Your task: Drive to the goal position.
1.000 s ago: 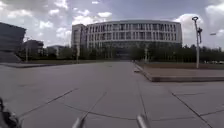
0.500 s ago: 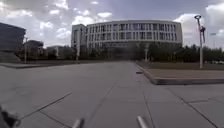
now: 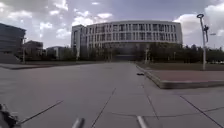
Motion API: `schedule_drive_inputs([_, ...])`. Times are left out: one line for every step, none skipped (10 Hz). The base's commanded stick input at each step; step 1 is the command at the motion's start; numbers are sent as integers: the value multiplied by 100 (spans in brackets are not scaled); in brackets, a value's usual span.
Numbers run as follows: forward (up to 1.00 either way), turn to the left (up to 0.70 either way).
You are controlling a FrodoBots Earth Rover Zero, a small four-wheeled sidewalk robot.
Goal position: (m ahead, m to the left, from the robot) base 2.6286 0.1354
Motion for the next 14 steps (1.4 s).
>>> schedule_drive_inputs([70,0])
schedule_drive_inputs([70,0])
schedule_drive_inputs([70,0])
schedule_drive_inputs([70,0])
schedule_drive_inputs([70,0])
schedule_drive_inputs([70,0])
schedule_drive_inputs([70,0])
schedule_drive_inputs([70,0])
schedule_drive_inputs([70,0])
schedule_drive_inputs([70,0])
schedule_drive_inputs([70,0])
schedule_drive_inputs([70,0])
schedule_drive_inputs([70,0])
schedule_drive_inputs([70,0])
